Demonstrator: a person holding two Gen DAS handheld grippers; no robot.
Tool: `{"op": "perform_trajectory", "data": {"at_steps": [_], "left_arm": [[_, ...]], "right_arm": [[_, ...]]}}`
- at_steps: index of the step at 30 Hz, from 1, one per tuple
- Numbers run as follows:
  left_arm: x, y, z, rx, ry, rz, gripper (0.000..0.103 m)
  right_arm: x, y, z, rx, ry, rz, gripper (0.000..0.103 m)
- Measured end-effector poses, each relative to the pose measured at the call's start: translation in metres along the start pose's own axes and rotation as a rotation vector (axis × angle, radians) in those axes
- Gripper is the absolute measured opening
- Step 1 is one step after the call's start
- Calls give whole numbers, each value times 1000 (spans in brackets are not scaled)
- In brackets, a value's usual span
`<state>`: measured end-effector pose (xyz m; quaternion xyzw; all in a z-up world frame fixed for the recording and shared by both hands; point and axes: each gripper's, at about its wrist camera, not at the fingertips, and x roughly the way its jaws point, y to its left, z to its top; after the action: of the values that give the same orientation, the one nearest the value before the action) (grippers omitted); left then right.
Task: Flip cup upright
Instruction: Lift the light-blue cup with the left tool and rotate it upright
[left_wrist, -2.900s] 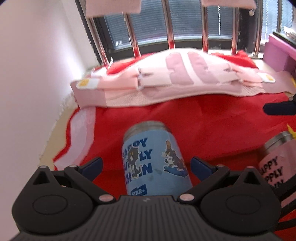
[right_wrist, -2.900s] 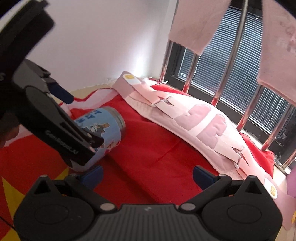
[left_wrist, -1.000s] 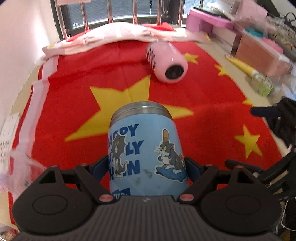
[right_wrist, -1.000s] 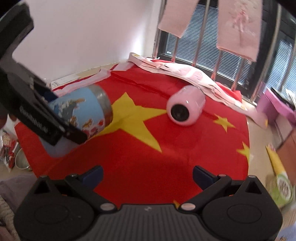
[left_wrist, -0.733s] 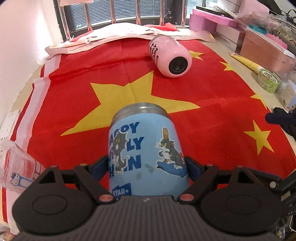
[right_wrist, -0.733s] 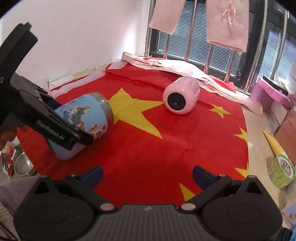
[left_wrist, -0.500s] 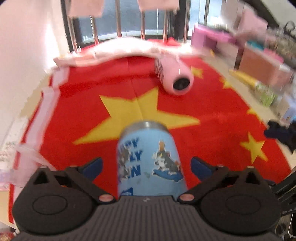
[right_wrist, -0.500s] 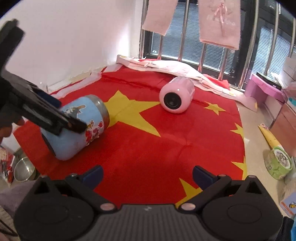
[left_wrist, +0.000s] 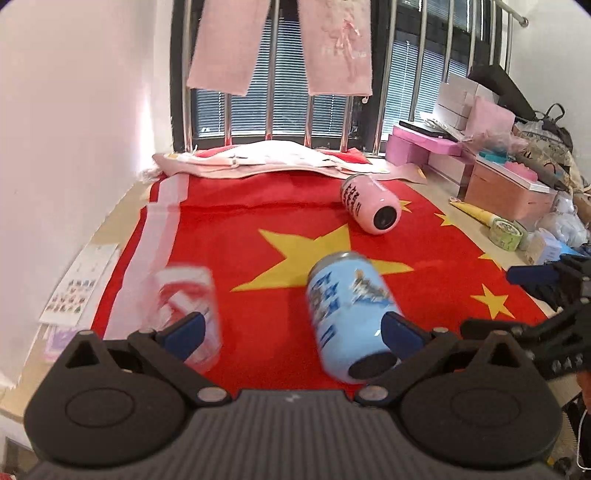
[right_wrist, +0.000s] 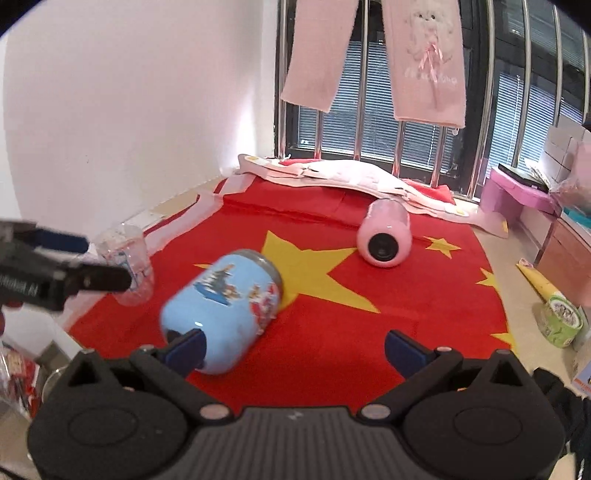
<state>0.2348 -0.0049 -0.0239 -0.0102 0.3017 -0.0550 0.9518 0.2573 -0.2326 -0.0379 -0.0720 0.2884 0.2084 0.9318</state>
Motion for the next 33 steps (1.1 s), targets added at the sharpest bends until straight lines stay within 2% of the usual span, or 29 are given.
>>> {"op": "perform_trajectory", "data": {"at_steps": [6, 12, 17, 23, 29, 33], "left_arm": [[-5, 33, -20, -7, 4, -28, 103], [4, 56, -32, -14, 33, -45, 103], [17, 69, -37, -26, 58, -46, 103], [29, 77, -37, -20, 63, -58, 103], [43, 81, -39, 1, 77, -76, 103], [52, 81, -41, 47, 90, -88, 103]], "right_arm": [[18, 35, 11, 50, 43, -48, 103], [42, 52, 30, 95, 111, -74, 103], [70, 51, 52, 158, 187, -77, 103], [114, 40, 73, 279, 326, -83, 103], [137, 44, 78, 276, 367, -117, 102], [146, 47, 76, 282, 376, -133, 97]]}}
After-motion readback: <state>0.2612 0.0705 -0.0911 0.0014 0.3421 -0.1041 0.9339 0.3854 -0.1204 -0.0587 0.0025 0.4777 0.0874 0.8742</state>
